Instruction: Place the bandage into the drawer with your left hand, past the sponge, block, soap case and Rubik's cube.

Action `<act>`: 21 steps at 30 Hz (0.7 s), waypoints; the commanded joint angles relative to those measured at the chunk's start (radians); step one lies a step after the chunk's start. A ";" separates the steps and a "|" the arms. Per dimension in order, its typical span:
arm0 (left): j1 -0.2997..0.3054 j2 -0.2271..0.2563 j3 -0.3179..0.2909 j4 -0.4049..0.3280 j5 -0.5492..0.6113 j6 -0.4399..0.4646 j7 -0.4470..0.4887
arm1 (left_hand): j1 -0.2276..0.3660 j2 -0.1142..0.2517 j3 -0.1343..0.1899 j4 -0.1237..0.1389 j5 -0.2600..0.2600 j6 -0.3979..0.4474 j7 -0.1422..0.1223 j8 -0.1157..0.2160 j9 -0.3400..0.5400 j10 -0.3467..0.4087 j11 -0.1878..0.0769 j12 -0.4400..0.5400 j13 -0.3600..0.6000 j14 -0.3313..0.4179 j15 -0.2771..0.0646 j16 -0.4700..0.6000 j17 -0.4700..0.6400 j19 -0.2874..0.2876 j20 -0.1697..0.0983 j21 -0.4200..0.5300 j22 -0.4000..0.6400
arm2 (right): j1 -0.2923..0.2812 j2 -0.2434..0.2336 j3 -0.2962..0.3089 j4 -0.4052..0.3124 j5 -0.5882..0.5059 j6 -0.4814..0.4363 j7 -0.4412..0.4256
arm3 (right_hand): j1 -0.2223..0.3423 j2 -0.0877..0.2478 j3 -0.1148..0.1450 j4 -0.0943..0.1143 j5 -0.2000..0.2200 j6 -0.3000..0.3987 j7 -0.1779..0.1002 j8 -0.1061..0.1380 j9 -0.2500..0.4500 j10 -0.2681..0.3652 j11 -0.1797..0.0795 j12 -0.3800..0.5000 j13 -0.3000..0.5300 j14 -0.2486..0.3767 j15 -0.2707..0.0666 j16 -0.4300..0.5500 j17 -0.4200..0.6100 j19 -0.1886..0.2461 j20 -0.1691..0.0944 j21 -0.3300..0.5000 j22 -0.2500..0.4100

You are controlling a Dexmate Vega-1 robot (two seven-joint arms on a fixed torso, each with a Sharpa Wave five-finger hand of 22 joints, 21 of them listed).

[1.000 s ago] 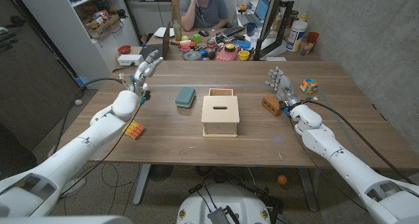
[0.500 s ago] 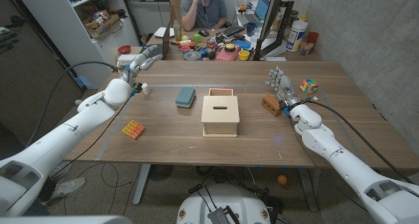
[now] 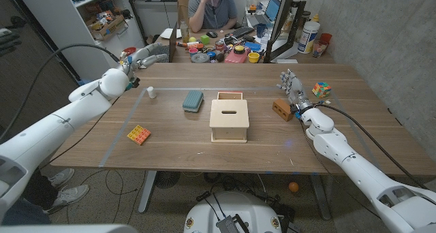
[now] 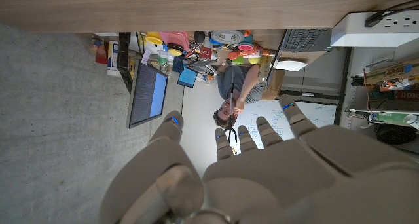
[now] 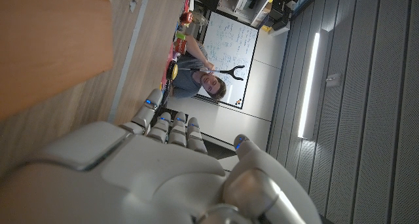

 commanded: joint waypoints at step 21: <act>-0.148 0.086 0.098 -0.073 0.215 0.134 -0.245 | 0.070 -0.068 -0.020 -0.060 0.002 -0.043 -0.003 -0.018 0.003 -0.016 0.006 -0.005 0.006 0.011 0.020 0.009 0.004 0.023 0.023 -0.012 0.001 | 0.022 0.012 -0.002 0.037 0.001 0.012 0.009 | -0.003 0.069 0.001 0.008 0.004 0.009 0.001 0.008 0.005 0.007 -0.004 0.004 0.004 -0.002 0.003 0.002 0.001 0.006 -0.016 -0.011 0.006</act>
